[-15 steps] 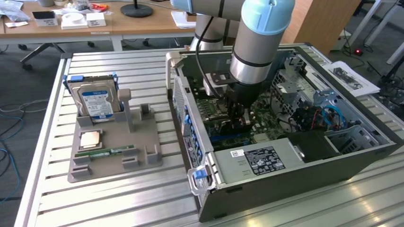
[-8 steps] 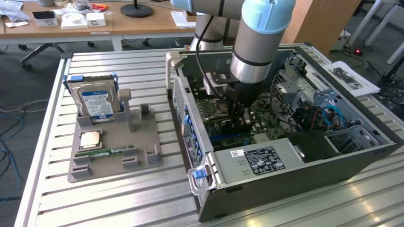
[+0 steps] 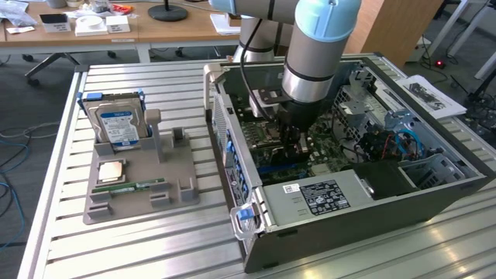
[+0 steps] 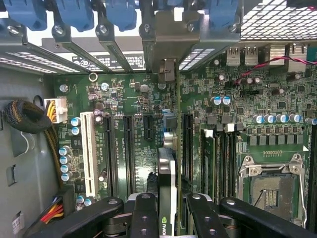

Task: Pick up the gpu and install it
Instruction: 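Insert the gpu into the slot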

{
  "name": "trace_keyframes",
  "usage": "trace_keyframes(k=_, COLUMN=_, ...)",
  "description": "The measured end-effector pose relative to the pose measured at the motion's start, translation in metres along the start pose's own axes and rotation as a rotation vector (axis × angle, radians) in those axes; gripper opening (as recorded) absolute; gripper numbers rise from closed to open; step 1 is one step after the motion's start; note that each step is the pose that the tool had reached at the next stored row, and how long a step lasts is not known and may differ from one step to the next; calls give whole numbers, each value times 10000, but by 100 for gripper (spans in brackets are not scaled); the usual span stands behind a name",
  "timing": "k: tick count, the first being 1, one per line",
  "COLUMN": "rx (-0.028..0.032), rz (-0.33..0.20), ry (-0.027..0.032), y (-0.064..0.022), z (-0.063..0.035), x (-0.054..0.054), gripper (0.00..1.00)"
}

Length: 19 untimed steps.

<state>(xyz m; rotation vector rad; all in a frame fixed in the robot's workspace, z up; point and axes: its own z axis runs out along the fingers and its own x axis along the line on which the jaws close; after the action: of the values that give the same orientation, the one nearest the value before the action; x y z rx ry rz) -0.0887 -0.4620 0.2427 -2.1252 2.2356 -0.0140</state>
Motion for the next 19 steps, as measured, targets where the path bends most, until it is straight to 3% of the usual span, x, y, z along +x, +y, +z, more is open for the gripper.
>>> trace_keyframes(k=8, rx=50, rz=-58, ry=-5, y=29, z=-1, x=1, gripper=27)
trace_keyframes(k=19, rx=56, rz=-78, ry=-5, y=35, z=11, x=2, gripper=27)
